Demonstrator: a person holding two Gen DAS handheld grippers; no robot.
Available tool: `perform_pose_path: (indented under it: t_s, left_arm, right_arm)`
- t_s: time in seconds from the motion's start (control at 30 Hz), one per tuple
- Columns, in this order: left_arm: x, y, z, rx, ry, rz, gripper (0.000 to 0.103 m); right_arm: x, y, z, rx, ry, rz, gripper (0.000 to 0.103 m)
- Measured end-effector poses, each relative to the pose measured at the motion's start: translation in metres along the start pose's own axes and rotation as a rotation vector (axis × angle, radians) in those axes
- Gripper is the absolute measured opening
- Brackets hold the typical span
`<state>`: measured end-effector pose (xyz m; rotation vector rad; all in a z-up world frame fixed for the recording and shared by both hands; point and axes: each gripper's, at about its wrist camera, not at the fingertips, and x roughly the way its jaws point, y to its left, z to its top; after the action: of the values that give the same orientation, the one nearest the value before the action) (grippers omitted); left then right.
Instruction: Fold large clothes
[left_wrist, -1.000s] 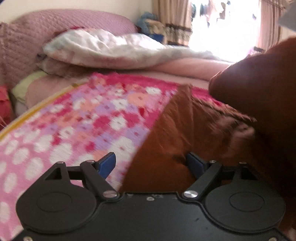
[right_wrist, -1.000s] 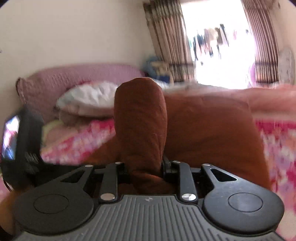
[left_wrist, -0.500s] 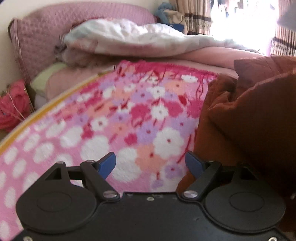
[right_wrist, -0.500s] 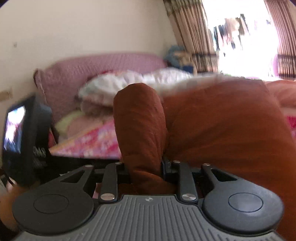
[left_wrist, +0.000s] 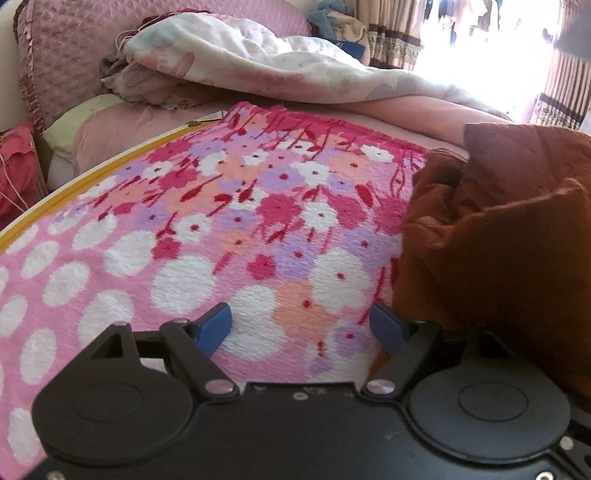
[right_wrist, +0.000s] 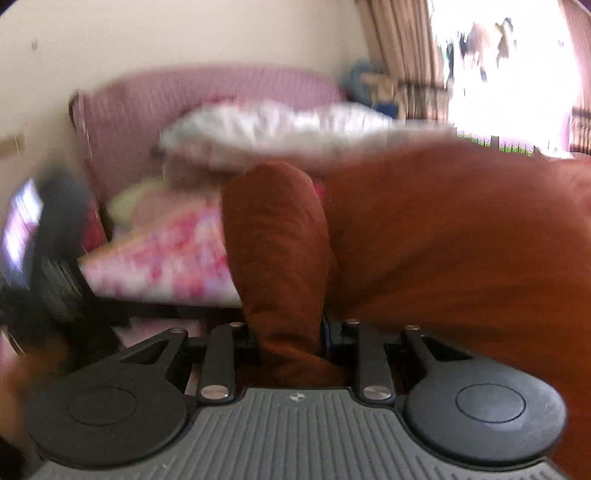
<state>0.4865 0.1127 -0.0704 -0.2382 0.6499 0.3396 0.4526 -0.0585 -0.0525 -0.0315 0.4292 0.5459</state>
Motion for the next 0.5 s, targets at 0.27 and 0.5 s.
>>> perform_pose_path:
  t_s: [0.27, 0.5]
  left_arm:
    - [-0.006, 0.004, 0.0, -0.02, -0.006, -0.018, 0.083]
    - [-0.006, 0.0, -0.002, 0.017, 0.007, -0.007, 0.082]
  right_arm:
    - [-0.006, 0.0, 0.001, 0.016, -0.019, 0.0, 0.031]
    - [-0.013, 0.006, 0.007, 0.003, -0.035, 0.059, 0.066]
